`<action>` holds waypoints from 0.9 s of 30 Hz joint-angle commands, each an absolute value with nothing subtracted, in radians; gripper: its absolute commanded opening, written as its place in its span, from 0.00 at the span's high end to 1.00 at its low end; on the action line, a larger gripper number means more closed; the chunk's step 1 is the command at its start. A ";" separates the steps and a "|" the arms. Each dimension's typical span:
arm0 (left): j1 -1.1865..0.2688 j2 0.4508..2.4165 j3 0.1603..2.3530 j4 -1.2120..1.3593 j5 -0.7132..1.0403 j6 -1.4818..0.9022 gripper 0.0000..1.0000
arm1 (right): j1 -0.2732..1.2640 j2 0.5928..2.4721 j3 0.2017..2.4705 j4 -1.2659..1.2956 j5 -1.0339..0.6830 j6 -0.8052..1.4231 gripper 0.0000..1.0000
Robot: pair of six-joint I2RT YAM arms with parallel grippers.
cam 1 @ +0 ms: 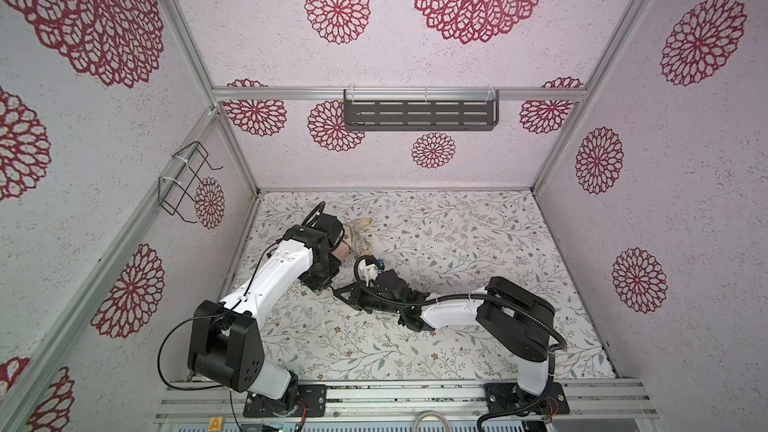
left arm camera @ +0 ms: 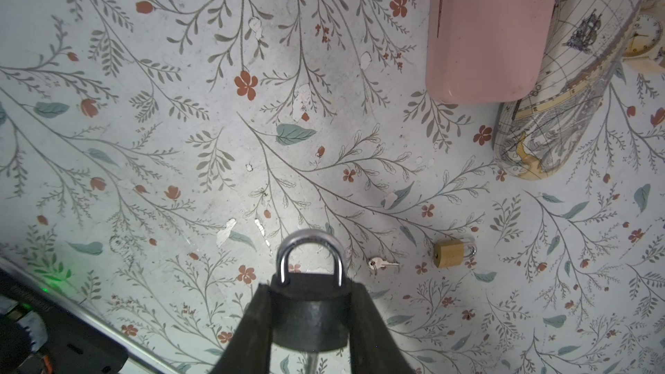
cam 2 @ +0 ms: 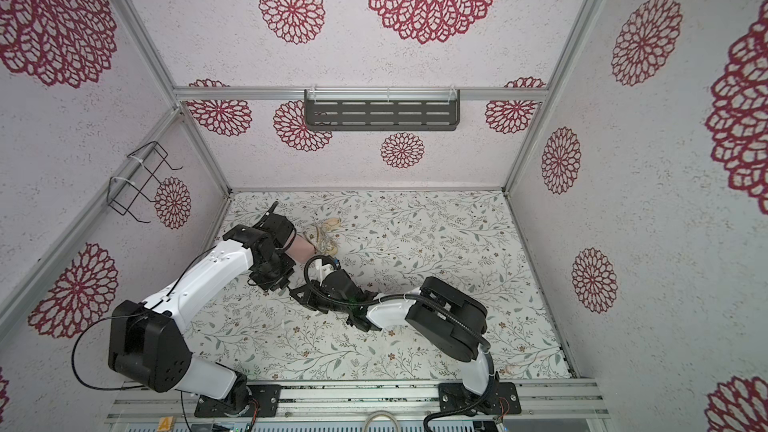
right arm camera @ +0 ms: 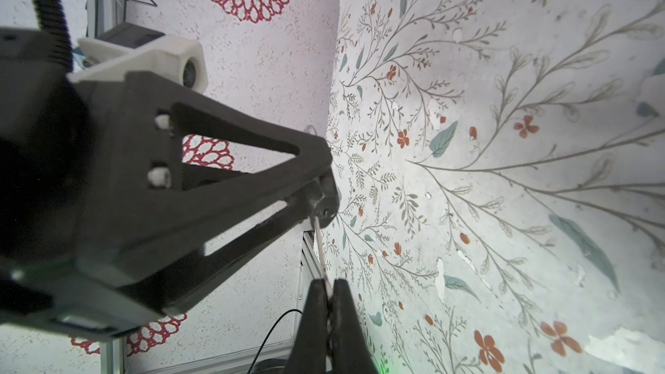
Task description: Unlock with the key
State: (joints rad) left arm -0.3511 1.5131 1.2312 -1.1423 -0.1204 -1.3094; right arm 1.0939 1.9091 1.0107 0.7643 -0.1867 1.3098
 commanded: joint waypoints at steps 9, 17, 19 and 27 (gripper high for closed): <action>-0.359 1.480 1.241 -1.136 -0.127 -1.327 1.00 | 1.091 1.884 1.045 0.767 -0.167 1.303 1.00; -0.358 1.481 1.248 -1.136 -0.135 -1.325 1.00 | 1.106 1.855 1.028 0.738 -0.162 1.272 1.00; -0.358 1.480 1.250 -1.137 -0.135 -1.327 1.00 | 1.105 1.863 1.026 0.744 -0.161 1.281 1.00; -0.358 1.467 1.249 -1.131 -0.134 -1.341 1.00 | 1.103 1.870 1.046 0.728 -0.158 1.275 1.00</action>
State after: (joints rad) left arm -0.3538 1.5021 1.2312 -1.1419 -0.1204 -1.3182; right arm 1.1004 1.9053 1.0153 0.7490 -0.1787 1.3003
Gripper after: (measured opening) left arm 0.330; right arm 0.049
